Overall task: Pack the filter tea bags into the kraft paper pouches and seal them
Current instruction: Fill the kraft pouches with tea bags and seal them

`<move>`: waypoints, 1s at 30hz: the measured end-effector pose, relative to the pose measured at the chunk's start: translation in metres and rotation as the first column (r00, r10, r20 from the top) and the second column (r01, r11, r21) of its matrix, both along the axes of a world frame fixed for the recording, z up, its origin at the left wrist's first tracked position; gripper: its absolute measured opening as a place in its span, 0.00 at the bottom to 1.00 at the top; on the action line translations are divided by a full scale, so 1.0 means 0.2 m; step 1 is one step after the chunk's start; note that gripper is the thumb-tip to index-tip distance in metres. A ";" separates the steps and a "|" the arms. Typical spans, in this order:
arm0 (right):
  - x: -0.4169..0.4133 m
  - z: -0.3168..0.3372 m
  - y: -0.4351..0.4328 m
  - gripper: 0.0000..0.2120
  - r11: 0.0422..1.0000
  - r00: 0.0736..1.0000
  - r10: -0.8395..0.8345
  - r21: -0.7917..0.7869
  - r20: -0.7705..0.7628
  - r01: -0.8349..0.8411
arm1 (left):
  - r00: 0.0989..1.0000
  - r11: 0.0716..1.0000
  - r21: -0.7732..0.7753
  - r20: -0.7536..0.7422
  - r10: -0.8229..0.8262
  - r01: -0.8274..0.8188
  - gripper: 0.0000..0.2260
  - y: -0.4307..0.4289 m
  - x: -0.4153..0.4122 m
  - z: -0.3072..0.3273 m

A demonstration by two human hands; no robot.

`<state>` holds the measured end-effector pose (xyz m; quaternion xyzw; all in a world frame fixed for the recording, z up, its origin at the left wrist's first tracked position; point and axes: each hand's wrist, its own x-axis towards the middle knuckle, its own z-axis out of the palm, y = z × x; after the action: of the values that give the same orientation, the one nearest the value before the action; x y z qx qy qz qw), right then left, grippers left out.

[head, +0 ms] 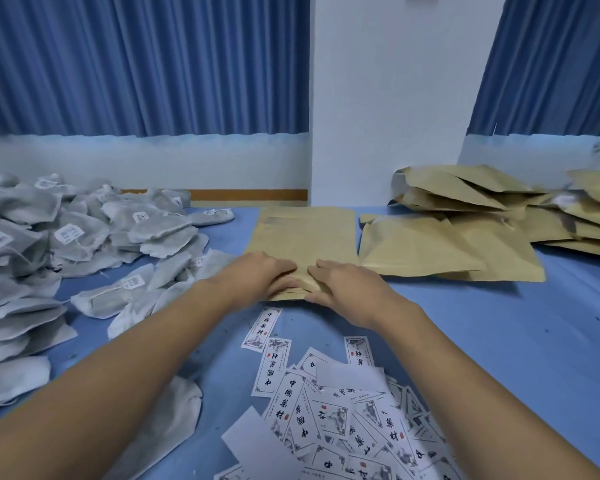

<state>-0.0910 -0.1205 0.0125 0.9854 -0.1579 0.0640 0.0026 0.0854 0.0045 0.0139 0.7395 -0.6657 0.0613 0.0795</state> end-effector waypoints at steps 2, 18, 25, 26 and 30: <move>-0.02 0.02 0.00 0.21 0.994 0.999 0.025 0.101 0.039 -0.029 | 1.000 1.000 -0.018 -0.020 -0.008 0.008 0.17 0.02 0.00 0.02; -0.03 0.10 0.06 0.06 0.984 0.977 0.042 -0.177 0.208 -0.004 | 0.986 0.946 -0.324 0.165 0.026 0.029 0.09 0.14 -0.03 0.16; -0.03 0.16 0.15 0.11 0.949 0.901 0.104 0.228 0.421 -0.216 | 0.413 0.640 -0.362 -0.907 -0.076 -0.677 0.23 0.22 -0.41 -0.09; -0.04 0.17 0.15 0.11 0.923 0.916 0.127 0.292 0.381 -0.249 | 0.148 0.719 -0.172 -0.984 -0.096 -0.674 0.24 0.21 -0.43 -0.11; -0.04 0.16 0.17 0.07 0.856 0.960 0.145 0.455 0.241 -0.244 | -0.105 0.805 -0.169 -0.956 -0.274 -0.569 0.26 0.23 -0.44 -0.18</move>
<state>-0.0981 -0.0857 0.0439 0.9545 -0.0674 0.1204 -0.2642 -0.0029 0.0508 -0.0219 0.5499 -0.2363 -0.3041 0.7412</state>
